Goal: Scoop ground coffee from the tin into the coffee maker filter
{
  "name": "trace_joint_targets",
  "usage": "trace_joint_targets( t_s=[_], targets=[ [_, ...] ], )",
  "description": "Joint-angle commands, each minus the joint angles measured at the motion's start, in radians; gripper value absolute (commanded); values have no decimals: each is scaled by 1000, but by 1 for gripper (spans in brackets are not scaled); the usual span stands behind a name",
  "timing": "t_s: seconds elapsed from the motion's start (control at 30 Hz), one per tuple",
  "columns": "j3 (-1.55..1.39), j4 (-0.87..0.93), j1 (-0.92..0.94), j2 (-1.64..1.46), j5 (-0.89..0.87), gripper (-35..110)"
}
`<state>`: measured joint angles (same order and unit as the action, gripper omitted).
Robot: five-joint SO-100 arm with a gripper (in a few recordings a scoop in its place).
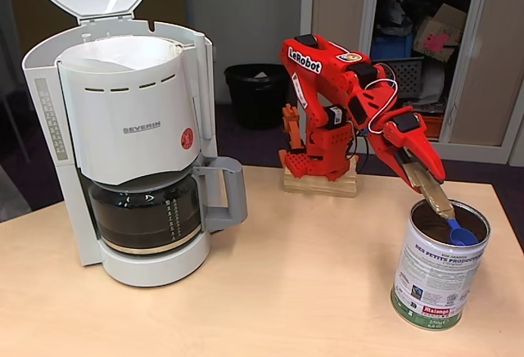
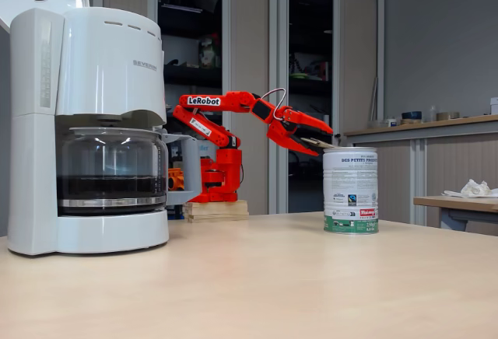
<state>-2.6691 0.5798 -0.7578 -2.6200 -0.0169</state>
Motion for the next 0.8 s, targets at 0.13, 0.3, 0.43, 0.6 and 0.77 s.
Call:
trace_joint_targets(
  t_s=[0.13, 0.3, 0.43, 0.6, 0.77],
  targets=[
    [34, -40, 6, 2, -58, 11],
    [25, -69, 14, 2, -91, 1],
    [18, -74, 21, 0, -66, 0],
    [31, -57, 29, -15, 43, 0],
    [130, 40, 15, -8, 239, 0]
  ],
)
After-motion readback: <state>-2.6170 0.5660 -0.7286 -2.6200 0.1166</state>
